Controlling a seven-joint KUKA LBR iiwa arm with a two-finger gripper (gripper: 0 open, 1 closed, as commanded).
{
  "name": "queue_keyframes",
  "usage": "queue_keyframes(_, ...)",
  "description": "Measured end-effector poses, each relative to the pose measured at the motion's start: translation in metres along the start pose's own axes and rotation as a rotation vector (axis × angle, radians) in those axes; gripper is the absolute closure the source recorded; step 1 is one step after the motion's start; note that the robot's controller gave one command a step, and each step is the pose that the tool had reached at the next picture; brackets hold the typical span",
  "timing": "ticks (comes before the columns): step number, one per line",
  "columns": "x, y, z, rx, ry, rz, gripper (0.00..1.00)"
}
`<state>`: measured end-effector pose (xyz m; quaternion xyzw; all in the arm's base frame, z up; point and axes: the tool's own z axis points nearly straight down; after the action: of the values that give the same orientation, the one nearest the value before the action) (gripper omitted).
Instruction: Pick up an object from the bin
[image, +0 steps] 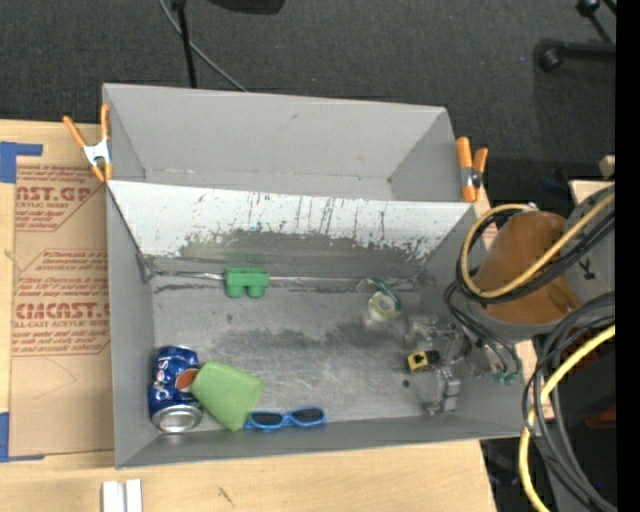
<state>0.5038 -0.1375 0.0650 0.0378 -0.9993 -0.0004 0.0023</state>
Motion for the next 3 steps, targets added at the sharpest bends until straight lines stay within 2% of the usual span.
queue_keyframes(3, -0.0006, 0.0022, 0.0012, 0.0, 0.0, 0.0, 0.0)
